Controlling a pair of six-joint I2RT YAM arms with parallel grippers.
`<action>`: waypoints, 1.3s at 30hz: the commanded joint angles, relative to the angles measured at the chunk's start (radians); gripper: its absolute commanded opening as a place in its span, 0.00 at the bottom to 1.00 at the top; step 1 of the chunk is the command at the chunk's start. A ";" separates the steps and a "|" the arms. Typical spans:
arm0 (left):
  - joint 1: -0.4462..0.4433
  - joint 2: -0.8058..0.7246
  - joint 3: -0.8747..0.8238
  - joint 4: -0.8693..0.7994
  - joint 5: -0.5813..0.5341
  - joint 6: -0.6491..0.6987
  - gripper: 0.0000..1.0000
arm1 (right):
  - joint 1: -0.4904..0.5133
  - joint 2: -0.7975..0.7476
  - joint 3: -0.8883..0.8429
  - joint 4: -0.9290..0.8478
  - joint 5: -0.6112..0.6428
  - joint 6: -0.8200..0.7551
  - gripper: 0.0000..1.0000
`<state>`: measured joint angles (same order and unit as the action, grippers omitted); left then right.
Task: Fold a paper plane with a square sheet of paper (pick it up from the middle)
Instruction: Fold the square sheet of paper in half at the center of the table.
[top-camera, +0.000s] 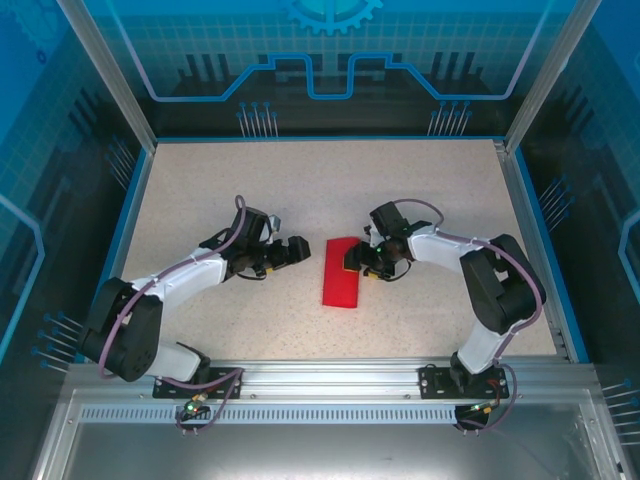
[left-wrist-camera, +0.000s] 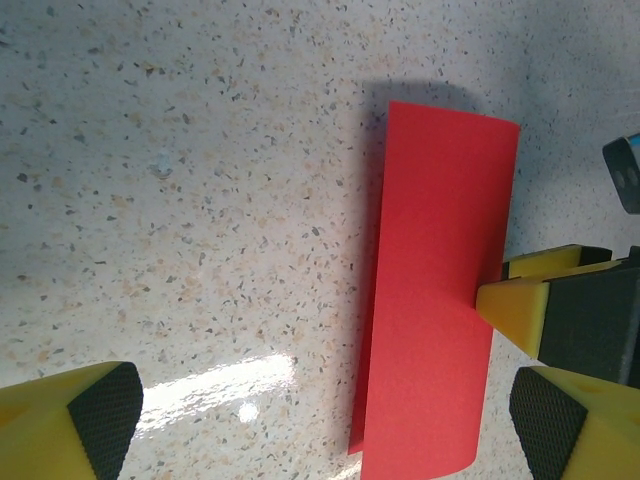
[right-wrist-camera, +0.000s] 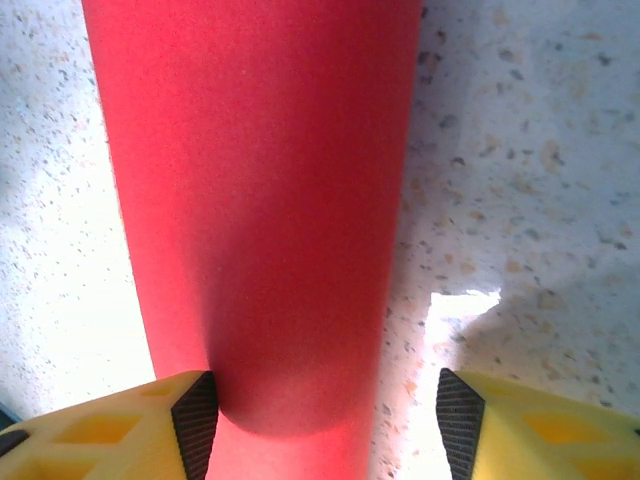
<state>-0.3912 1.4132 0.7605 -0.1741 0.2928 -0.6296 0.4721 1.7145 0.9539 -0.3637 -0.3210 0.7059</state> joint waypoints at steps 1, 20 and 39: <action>-0.011 0.012 0.025 0.000 0.003 -0.008 0.98 | -0.005 -0.029 -0.001 -0.063 0.016 -0.043 0.64; -0.038 0.045 0.027 0.034 0.003 -0.040 0.97 | 0.018 0.021 0.014 -0.089 0.165 0.088 0.68; -0.038 0.053 0.031 0.034 0.006 -0.015 0.97 | 0.063 0.127 0.086 -0.185 0.213 0.086 0.72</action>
<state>-0.4221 1.4567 0.7643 -0.1471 0.2932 -0.6540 0.5129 1.7771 1.0492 -0.5358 -0.1307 0.7856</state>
